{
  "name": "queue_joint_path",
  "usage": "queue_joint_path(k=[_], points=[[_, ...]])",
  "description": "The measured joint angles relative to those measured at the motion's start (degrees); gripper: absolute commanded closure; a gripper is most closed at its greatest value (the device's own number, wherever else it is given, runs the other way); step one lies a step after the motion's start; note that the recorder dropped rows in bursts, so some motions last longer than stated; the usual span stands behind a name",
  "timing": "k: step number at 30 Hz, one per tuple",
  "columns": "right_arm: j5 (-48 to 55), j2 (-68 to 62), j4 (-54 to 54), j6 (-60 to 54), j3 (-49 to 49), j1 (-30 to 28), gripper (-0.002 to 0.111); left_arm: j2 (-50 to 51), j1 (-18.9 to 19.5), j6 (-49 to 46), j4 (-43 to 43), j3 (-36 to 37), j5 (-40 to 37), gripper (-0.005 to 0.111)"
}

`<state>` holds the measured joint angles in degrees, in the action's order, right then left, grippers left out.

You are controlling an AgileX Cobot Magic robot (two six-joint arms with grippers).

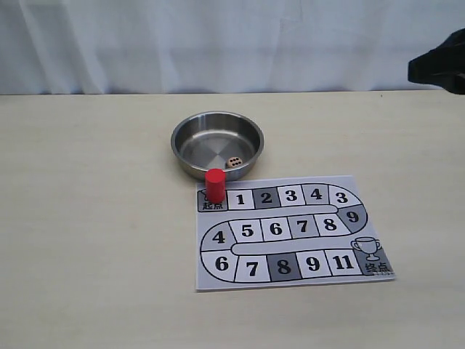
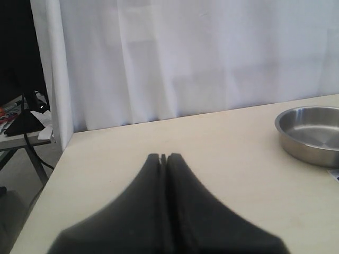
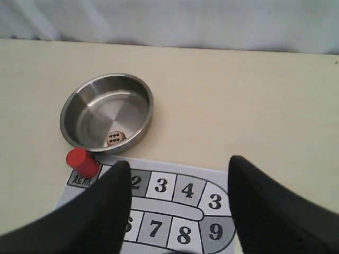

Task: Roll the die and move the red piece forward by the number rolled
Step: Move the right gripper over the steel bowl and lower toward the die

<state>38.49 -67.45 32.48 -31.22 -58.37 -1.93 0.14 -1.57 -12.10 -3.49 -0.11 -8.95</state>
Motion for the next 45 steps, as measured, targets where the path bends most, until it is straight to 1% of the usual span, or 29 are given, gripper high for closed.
queue_joint_path(k=[3,6,11,15,17,23,28,33,36,41,45], points=[[1.9,-4.5,0.8,-0.8,-2.4,0.1,0.055,0.0,0.0,0.0,0.0,0.0,0.0,0.107],[2.7,-8.9,0.3,-0.8,-4.5,2.3,0.055,0.0,0.0,0.0,0.0,0.0,0.0,0.107],[3.0,-16.3,-3.5,0.7,-9.6,10.3,0.055,0.0,0.0,0.0,0.0,0.0,0.0,0.107],[3.1,-21.6,-8.9,5.3,-14.8,16.1,0.047,0.0,0.0,0.0,0.0,0.0,0.0,0.107],[3.1,-24.7,-11.5,7.9,-17.5,18.2,0.044,0.0,0.0,0.0,0.0,0.0,0.0,0.107],[2.8,-34.2,-14.2,10.8,-25.9,22.9,0.045,0.0,0.0,0.0,0.0,0.0,0.0,0.107],[4.2,-42.7,-15.7,13.1,-32.8,24.7,0.045,0.0,0.0,0.0,0.0,0.0,0.0,0.107],[8.1,-50.8,-18.6,15.3,-40.6,24.8,0.045,0.0,0.0,0.0,0.0,0.0,0.0,0.107],[8.6,-54.3,-18.9,15.6,-44.0,24.8,0.045,0.0,0.0,0.0,0.0,0.0,0.0,0.107],[8.7,-58.8,-19.0,15.5,-48.3,24.8,0.045,0.0,0.0,0.0,0.0,0.0,0.0,0.107],[7.9,-61.2,-19.0,13.1,-49.0,24.8,0.045,0.0,0.0,0.0,0.0,0.0,0.0,0.107]])
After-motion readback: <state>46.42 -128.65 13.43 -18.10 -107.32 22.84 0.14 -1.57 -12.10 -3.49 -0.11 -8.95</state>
